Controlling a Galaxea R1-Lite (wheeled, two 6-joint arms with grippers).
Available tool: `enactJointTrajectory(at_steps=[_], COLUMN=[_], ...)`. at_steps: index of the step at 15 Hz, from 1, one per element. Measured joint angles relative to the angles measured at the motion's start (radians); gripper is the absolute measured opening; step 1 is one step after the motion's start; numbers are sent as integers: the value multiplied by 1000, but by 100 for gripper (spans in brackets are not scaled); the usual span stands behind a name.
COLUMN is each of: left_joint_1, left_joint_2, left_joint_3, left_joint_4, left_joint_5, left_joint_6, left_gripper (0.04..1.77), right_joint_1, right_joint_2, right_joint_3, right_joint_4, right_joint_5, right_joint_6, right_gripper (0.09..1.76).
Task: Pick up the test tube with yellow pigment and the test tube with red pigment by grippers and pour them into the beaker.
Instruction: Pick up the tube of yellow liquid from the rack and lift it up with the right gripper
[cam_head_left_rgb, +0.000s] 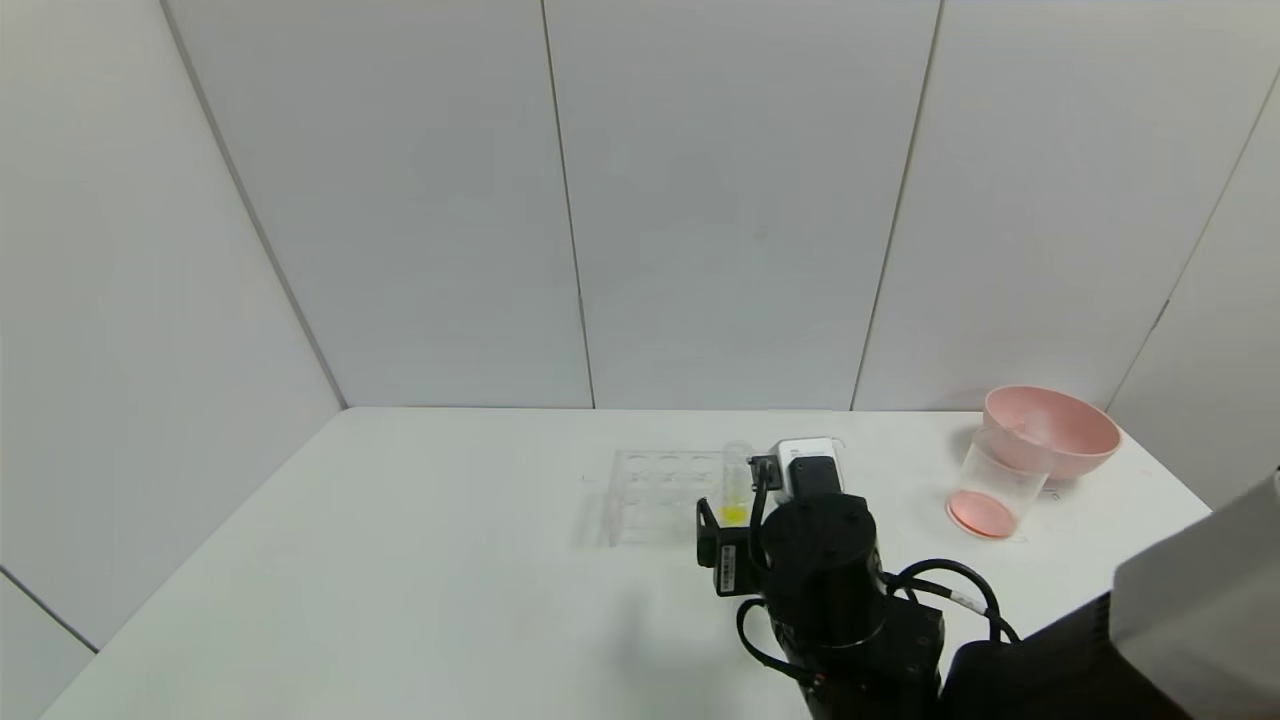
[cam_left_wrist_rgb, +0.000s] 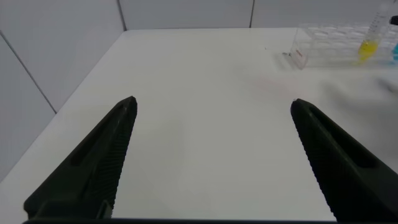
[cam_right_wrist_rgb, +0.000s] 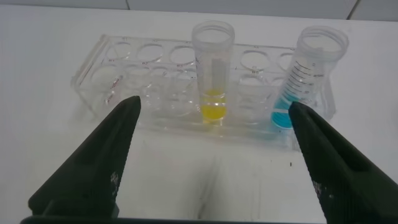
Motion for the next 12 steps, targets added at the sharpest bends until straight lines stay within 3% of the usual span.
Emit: enactJointTrajectory(at_steps=[9,12], left_joint_1=[0,0], left_joint_2=[0,0], left_joint_3=[0,0], left_joint_4=[0,0], left_joint_5=[0,0], left_joint_6=[0,0], left_gripper=[176,176], right_joint_1=[-66,-74], right_joint_2=[143,155], right_joint_3=[-185,-203], right_joint_4=[47,48], right_joint_5=[51,59], right_joint_6=[-3,-3], right_gripper=[170,122])
